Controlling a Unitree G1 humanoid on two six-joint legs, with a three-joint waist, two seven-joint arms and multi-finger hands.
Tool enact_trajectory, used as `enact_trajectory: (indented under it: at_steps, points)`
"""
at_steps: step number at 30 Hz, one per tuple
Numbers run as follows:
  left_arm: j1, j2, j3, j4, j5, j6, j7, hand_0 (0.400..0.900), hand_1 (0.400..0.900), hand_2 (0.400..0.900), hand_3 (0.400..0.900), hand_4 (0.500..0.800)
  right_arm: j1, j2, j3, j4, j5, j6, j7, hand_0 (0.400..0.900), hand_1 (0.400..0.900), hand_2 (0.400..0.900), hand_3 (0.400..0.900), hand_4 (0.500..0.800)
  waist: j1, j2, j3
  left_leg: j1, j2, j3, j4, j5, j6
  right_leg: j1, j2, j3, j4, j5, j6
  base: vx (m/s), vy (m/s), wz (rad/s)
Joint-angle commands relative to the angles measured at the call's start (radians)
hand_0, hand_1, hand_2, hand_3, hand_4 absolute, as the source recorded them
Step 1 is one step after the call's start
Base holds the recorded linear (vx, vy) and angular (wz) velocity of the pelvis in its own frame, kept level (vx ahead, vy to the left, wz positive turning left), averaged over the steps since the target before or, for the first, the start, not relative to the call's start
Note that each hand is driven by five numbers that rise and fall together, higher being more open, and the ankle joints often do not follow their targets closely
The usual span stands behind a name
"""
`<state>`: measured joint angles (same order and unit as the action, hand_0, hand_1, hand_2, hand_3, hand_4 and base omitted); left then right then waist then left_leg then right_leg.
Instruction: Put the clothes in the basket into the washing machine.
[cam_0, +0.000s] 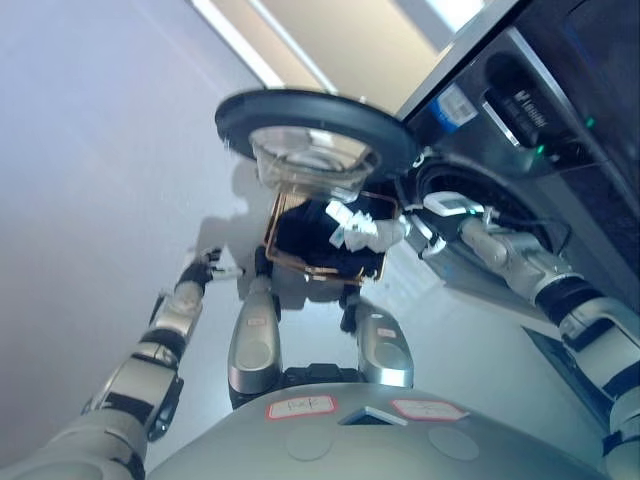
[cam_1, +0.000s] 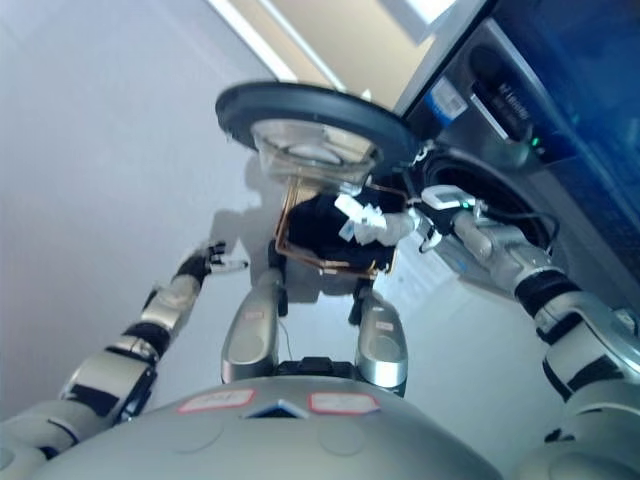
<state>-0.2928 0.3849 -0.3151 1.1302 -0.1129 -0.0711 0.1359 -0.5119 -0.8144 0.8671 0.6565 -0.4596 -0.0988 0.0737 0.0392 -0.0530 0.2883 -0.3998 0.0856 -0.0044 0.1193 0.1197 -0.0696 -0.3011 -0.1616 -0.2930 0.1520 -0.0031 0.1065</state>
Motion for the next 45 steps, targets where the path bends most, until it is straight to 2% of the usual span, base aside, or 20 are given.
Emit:
enact_trajectory:
  at_steps: [1,3,6,7,8,14,23,30,33,36,37,38,39,45]
  points:
    - [-0.004,0.058,0.001,-0.020,-0.057,-0.020,0.061,0.900,0.900,0.900,0.900,0.800,-0.021,-0.049,0.019,-0.052,-0.032,0.002,-0.052,0.900,0.900,0.900,0.900,0.800,0.015,-0.035,-0.003,-0.112,-0.019,-0.007,0.160,-0.093,-0.010,-0.097,-0.037,0.008,0.102,-0.013,0.004,-0.13,-0.011,0.23]
    - [-0.028,0.067,0.021,-0.035,-0.103,-0.024,0.087,0.900,0.900,0.900,0.900,0.800,-0.035,-0.064,0.011,-0.067,-0.027,0.012,-0.073,0.900,0.900,0.900,0.900,0.800,0.016,-0.028,0.022,-0.192,-0.016,-0.010,0.224,-0.100,-0.016,-0.173,-0.049,0.004,0.181,-0.041,-0.004,-0.11,-0.011,0.23]
    - [-0.040,0.077,0.028,-0.053,-0.122,-0.030,0.101,0.900,0.900,0.900,0.900,0.800,-0.053,-0.069,0.017,-0.074,-0.022,0.018,-0.085,0.900,0.900,0.900,0.900,0.800,0.013,-0.021,0.025,-0.258,-0.013,-0.009,0.270,-0.109,-0.022,-0.237,-0.058,0.003,0.238,-0.059,-0.009,-0.08,-0.016,0.18]
    - [-0.048,0.087,0.032,-0.065,-0.130,-0.031,0.109,0.900,0.900,0.900,0.900,0.800,-0.059,-0.073,0.016,-0.076,-0.014,0.021,-0.090,0.900,0.900,0.900,0.900,0.800,0.012,-0.018,0.027,-0.291,-0.006,-0.005,0.294,-0.114,-0.025,-0.269,-0.060,0.005,0.266,-0.068,-0.011,-0.01,-0.014,0.03]
    - [-0.069,0.093,0.033,-0.073,-0.146,-0.033,0.118,0.900,0.900,0.900,0.900,0.800,-0.078,-0.069,0.010,-0.063,0.004,0.034,-0.110,0.900,0.900,0.900,0.900,0.800,0.008,-0.011,0.030,-0.336,0.007,-0.002,0.342,-0.154,-0.035,-0.324,-0.060,0.017,0.327,-0.107,-0.007,-0.06,-0.009,0.02]
    - [-0.125,0.102,0.029,-0.073,-0.192,-0.032,0.146,0.900,0.900,0.900,0.900,0.800,-0.134,-0.034,-0.007,0.042,0.005,0.083,-0.202,0.900,0.900,0.900,0.900,0.800,-0.003,0.015,0.019,-0.511,0.040,0.008,0.471,-0.183,-0.043,-0.500,-0.073,0.033,0.458,-0.149,-0.019,-0.07,0.007,0.00]
    - [-0.187,0.103,-0.001,-0.046,-0.215,-0.027,0.167,0.900,0.900,0.900,0.900,0.800,-0.239,0.008,0.013,0.176,0.005,0.122,-0.297,0.900,0.900,0.900,0.900,0.800,-0.017,0.053,-0.013,-0.718,0.024,-0.001,0.649,-0.236,-0.031,-0.720,-0.082,0.068,0.647,-0.212,-0.049,-0.05,0.012,-0.01]
    - [-0.222,0.125,-0.003,-0.050,-0.238,-0.031,0.182,0.900,0.900,0.900,0.900,0.800,-0.285,0.012,0.029,0.197,0.020,0.132,-0.347,0.900,0.900,0.900,0.900,0.800,-0.022,0.064,-0.035,-0.856,0.008,-0.010,0.778,-0.279,-0.020,-0.863,-0.085,0.088,0.774,-0.258,-0.061,-0.02,0.007,-0.01]
    - [-0.243,0.126,-0.006,-0.054,-0.249,-0.038,0.204,0.900,0.900,0.900,0.900,0.800,-0.308,0.015,0.034,0.214,0.006,0.145,-0.400,0.900,0.900,0.900,0.900,0.800,-0.026,0.064,-0.044,-0.932,0.001,-0.013,0.855,-0.306,-0.017,-0.933,-0.087,0.098,0.840,-0.285,-0.069,-0.01,0.000,-0.02]
    - [-0.259,0.119,-0.015,-0.041,-0.252,-0.044,0.223,0.900,0.900,0.900,0.900,0.800,-0.315,0.038,0.035,0.272,-0.011,0.159,-0.452,0.900,0.900,0.900,0.900,0.800,-0.027,0.064,-0.051,-0.974,-0.005,-0.013,0.903,-0.327,-0.015,-0.975,-0.089,0.110,0.884,-0.304,-0.075,0.00,0.003,-0.03]
    - [-0.286,0.108,-0.024,-0.025,-0.251,-0.040,0.242,0.900,0.900,0.900,0.900,0.800,-0.328,0.058,0.030,0.319,-0.046,0.188,-0.508,0.900,0.900,0.900,0.900,0.800,-0.030,0.065,-0.048,-0.994,0.000,-0.012,0.943,-0.348,-0.012,-1.002,-0.094,0.120,0.925,-0.319,-0.078,0.00,0.000,0.00]
    - [-0.288,0.108,-0.025,-0.024,-0.251,-0.040,0.243,0.900,0.900,0.900,0.900,0.800,-0.329,0.061,0.030,0.324,-0.046,0.187,-0.511,0.900,0.900,0.900,0.900,0.800,-0.030,0.064,-0.050,-0.999,0.001,-0.011,0.948,-0.351,-0.012,-1.007,-0.094,0.121,0.930,-0.322,-0.078,-0.01,0.035,-0.09]
    - [-0.316,0.102,-0.037,0.001,-0.242,-0.039,0.265,0.900,0.900,0.900,0.900,0.800,-0.345,0.100,0.017,0.388,-0.058,0.210,-0.572,0.900,0.900,0.900,0.900,0.800,-0.032,0.067,-0.041,-1.015,0.003,-0.007,0.994,-0.377,-0.006,-1.023,-0.098,0.132,0.968,-0.337,-0.082,-0.01,0.045,-0.11]
    - [-0.376,0.066,-0.083,0.033,-0.241,-0.028,0.283,0.900,0.900,0.900,0.900,0.800,-0.389,0.194,0.062,0.483,-0.057,0.226,-0.592,0.900,0.900,0.900,0.900,0.800,-0.039,0.064,-0.040,-1.059,-0.001,-0.001,1.077,-0.421,0.003,-1.075,-0.102,0.159,1.044,-0.363,-0.083,0.01,0.023,-0.05]
